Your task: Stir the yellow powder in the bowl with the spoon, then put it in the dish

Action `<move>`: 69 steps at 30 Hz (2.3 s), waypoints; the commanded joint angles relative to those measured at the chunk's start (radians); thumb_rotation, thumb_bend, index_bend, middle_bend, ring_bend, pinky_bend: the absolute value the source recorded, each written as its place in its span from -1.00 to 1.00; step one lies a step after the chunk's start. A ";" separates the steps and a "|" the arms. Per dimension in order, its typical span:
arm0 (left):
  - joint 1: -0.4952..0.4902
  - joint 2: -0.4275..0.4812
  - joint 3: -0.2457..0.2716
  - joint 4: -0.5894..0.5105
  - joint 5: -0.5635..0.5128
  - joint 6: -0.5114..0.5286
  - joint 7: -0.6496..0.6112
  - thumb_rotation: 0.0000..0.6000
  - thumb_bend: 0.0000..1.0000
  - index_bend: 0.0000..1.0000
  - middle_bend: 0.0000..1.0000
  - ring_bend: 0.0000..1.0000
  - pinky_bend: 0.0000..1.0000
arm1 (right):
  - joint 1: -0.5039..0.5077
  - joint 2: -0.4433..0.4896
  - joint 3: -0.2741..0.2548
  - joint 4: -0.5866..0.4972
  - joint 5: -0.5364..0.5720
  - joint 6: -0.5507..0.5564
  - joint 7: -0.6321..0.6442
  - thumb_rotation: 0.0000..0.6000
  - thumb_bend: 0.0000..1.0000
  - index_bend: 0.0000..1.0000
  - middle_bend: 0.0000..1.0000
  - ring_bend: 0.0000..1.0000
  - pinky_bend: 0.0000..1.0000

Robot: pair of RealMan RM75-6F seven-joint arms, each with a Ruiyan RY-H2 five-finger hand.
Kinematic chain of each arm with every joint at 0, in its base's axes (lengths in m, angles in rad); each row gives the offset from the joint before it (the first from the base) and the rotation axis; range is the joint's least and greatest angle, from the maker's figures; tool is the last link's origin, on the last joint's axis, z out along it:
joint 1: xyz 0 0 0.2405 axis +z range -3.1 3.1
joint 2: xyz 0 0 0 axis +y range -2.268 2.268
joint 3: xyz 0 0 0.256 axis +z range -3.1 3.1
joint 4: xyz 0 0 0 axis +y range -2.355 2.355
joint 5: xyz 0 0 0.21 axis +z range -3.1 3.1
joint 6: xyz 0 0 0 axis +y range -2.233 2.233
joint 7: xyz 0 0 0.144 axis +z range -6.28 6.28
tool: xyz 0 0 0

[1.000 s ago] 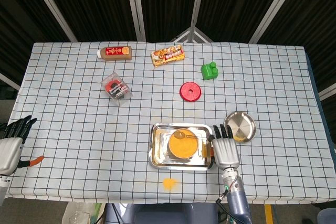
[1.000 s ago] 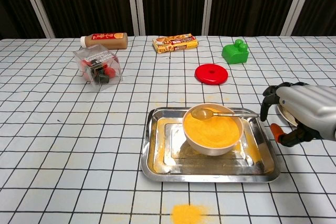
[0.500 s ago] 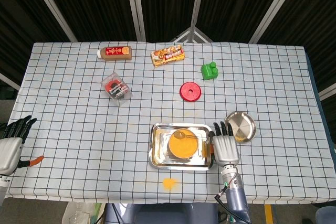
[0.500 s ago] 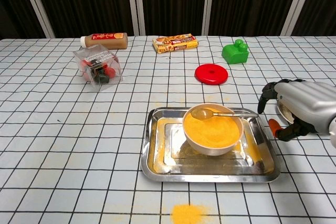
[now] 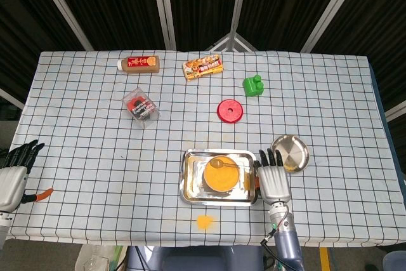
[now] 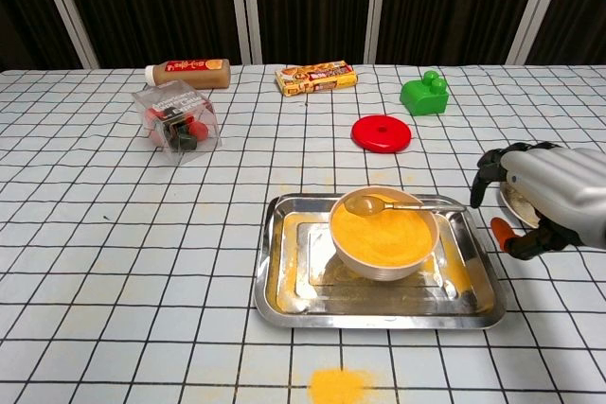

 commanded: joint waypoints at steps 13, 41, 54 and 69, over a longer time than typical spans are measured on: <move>-0.001 0.000 -0.001 0.001 -0.003 -0.003 -0.003 1.00 -1.00 -1.00 -1.00 -1.00 -1.00 | 0.005 -0.046 -0.009 0.027 0.001 -0.017 -0.007 1.00 0.24 -0.23 -0.74 -1.00 -1.00; -0.001 0.000 -0.003 0.000 0.001 0.002 -0.004 1.00 -1.00 -1.00 -1.00 -1.00 -1.00 | -0.003 0.013 -0.026 -0.018 -0.098 0.024 -0.011 1.00 -0.15 -0.31 -0.74 -1.00 -1.00; -0.005 0.001 -0.012 0.039 0.067 0.056 0.018 1.00 -1.00 -1.00 -1.00 -1.00 -1.00 | 0.010 -0.016 0.008 -0.004 -0.062 -0.003 -0.015 1.00 -0.19 -0.76 -0.87 -1.00 -1.00; 0.000 -0.028 -0.018 0.087 0.109 0.108 0.018 1.00 -1.00 -1.00 -1.00 -1.00 -1.00 | 0.039 -0.079 0.052 0.117 -0.070 -0.058 0.059 1.00 -0.19 -0.15 -0.79 -1.00 -1.00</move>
